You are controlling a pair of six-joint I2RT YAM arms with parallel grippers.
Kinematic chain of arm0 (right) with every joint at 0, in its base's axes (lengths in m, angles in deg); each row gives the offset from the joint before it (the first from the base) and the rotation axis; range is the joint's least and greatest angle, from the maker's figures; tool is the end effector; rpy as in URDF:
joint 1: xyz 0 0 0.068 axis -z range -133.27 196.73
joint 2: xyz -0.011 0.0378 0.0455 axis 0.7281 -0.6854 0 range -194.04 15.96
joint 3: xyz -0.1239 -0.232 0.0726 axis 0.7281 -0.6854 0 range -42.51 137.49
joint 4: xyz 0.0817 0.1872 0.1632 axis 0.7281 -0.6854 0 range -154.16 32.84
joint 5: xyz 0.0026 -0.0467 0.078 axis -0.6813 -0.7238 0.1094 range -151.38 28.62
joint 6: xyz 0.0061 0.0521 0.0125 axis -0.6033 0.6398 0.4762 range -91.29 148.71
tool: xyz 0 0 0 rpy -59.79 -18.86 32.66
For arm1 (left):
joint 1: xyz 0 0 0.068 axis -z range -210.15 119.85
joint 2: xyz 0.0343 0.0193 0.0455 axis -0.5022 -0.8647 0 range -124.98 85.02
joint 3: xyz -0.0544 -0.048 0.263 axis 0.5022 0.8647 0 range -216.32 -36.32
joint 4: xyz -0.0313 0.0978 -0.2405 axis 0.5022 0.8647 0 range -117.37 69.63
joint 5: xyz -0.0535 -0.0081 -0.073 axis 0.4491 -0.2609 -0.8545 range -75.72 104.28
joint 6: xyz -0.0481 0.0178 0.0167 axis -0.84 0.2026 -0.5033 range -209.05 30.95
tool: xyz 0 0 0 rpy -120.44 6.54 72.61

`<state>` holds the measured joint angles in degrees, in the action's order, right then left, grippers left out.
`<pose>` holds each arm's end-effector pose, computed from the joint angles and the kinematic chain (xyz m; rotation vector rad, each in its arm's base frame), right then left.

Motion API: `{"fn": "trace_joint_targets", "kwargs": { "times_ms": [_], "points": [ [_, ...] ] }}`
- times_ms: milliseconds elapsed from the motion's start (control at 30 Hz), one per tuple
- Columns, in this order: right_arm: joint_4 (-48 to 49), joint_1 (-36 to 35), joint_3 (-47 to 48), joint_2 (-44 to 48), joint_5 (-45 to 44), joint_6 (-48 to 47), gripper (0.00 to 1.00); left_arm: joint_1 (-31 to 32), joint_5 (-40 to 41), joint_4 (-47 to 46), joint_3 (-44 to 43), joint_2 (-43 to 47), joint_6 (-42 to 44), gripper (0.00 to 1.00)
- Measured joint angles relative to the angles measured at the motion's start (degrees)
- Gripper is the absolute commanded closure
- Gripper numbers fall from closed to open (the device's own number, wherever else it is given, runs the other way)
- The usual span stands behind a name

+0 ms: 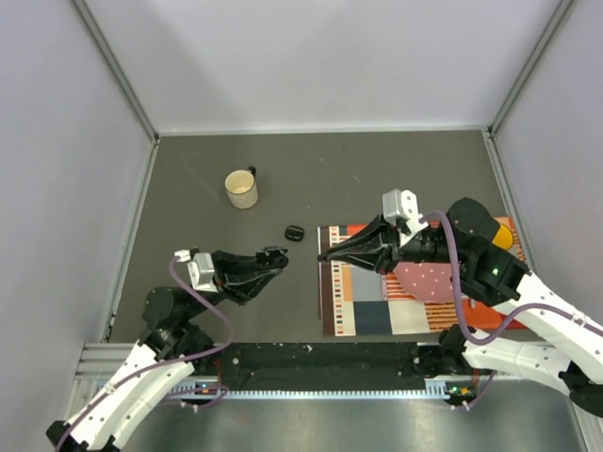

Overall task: Insert the wireless bluetooth earbuds into the charging case
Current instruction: Place the earbud in the charging case.

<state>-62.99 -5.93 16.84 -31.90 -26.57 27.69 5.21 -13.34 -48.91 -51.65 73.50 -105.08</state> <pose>0.0891 0.1504 0.4272 -1.1531 1.1162 1.1574 0.0697 -0.0696 0.2875 0.6411 1.0715 -1.0552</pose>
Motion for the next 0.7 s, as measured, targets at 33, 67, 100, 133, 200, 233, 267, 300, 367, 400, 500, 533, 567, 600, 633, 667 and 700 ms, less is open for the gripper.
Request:
{"fn": "trace_joint_targets", "kwargs": {
  "times_ms": [33,67,100,133,200,233,267,300,367,400,500,533,567,600,633,667,700],
  "points": [
    [0.07,-0.09,0.57,-0.52,0.98,-0.13,1.0,0.0,-1.11,-0.57,0.0,-0.96,-0.28,1.0],
    [0.24,-0.17,0.92,-1.01,1.66,-0.31,1.0,0.0,-2.32,-1.33,0.0,-2.12,-0.52,1.0],
    [0.28,-0.37,1.09,-1.44,2.05,-0.33,1.0,0.0,-3.34,-2.05,0.0,-3.15,-0.74,1.0],
    [0.42,-0.61,1.09,-1.7,2.16,-0.33,1.0,0.0,-3.96,-2.51,0.0,-3.82,-0.94,1.0],
    [0.52,-1.55,1.09,-2.54,1.97,-0.33,1.0,0.0,-5.4,-3.82,0.0,-5.22,-1.64,1.0],
    [0.72,-2.16,1.09,-2.99,1.81,-0.33,1.0,0.0,-5.9,-4.52,0.0,-5.68,-1.88,1.0],
    [0.96,-2.58,1.09,-3.37,1.64,-0.33,1.0,0.0,-6.29,-5.11,0.0,-6.05,-2.1,1.0],
    [1.49,-3.15,1.07,-3.85,1.49,-0.28,1.0,0.0,-6.56,-5.55,0.0,-6.27,-2.21,1.0],
    [3.13,-3.93,1.07,-4.98,1.07,-0.11,1.0,0.0,-7.34,-6.45,0.0,-6.6,-2.58,1.0],
    [4.2,-4.33,1.05,-5.64,0.83,0.09,1.0,0.0,-7.58,-6.86,0.0,-6.71,-2.82,1.0],
    [6.78,-4.85,1.01,-7.13,0.31,0.85,1.0,0.0,-8.33,-7.98,0.0,-6.73,-3.61,1.0],
    [7.67,-5.01,1.01,-7.58,0.13,1.22,1.0,0.0,-8.59,-8.31,0.0,-6.73,-3.82,1.0],
    [8.52,-5.09,1.01,-8.15,-0.04,1.64,1.0,0.0,-8.74,-8.5,0.0,-6.73,-3.89,1.0],
    [9.4,-5.27,1.01,-8.68,-0.13,1.77,1.0,0.0,-8.9,-8.63,0.0,-6.73,-4.09,1.0],
    [10.19,-5.44,1.01,-9.27,-0.24,2.05,1.0,0.0,-9.01,-8.72,0.0,-6.73,-4.26,1.0],
    [10.67,-5.55,1.01,-9.77,-0.26,2.16,1.0,0.0,-9.07,-8.76,0.0,-6.73,-4.46,1.0],
    [11.17,-5.84,1.01,-10.56,-0.35,2.32,1.0,0.0,-9.07,-8.87,0.0,-6.73,-4.57,1.0]
  ]
}}
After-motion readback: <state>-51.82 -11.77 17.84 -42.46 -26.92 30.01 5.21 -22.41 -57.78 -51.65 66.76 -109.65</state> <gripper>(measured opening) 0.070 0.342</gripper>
